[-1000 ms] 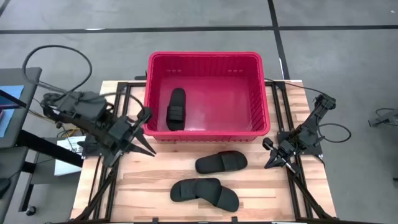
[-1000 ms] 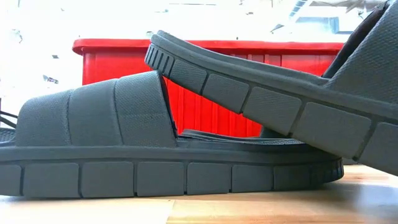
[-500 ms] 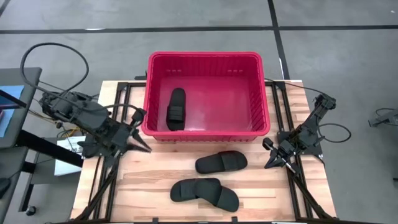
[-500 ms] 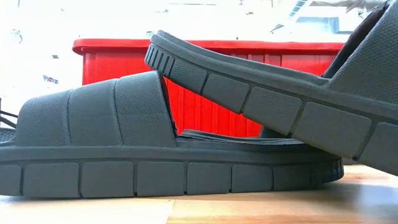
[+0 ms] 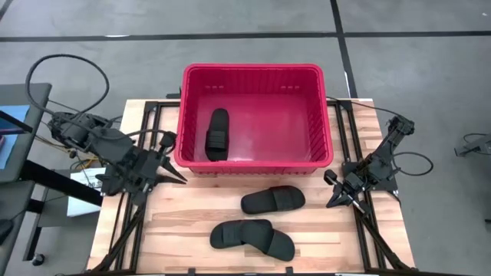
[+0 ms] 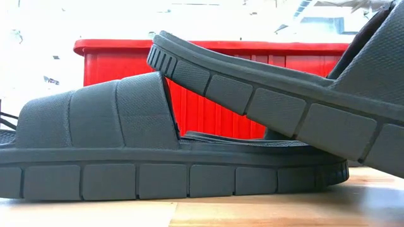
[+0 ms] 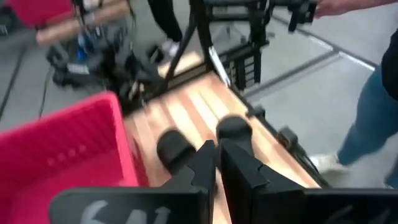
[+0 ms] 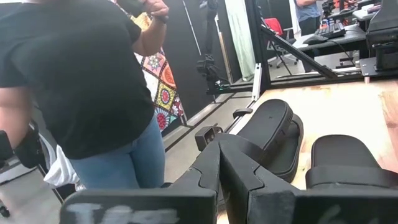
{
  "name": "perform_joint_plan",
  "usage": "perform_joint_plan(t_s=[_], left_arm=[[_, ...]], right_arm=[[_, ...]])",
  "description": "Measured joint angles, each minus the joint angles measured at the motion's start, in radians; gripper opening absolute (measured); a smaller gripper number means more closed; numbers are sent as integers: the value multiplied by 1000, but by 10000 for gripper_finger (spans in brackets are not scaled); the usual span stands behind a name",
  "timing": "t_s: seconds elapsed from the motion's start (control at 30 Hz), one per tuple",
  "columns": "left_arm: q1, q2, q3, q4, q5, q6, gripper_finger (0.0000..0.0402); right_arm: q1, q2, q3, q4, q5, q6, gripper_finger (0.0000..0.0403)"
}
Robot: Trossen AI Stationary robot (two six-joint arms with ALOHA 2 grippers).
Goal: Pick and place slides into bin
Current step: Put the top slide into the organizer bin
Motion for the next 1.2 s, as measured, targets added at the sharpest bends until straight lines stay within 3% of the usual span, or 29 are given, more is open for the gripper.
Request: perform_joint_plan(t_s=[0.4, 0.6, 0.83, 1.0, 1.2], left_arm=[[52, -286, -679, 974, 86, -76, 15], [58, -329, -859, 1324, 85, -103, 15], [58, -319, -870, 1372, -7, -100, 15], [58, -319, -870, 1384, -117, -75, 15], [58, -320, -870, 1390, -127, -51, 15]], right_arm=[[0, 0, 0, 1, 16, -1, 0], [0, 0, 0, 13, 57, -51, 0], [0, 0, 0, 13, 55, -50, 0], [0, 0, 0, 63, 55, 126, 0], [0, 0, 0, 138, 58, 189, 0]])
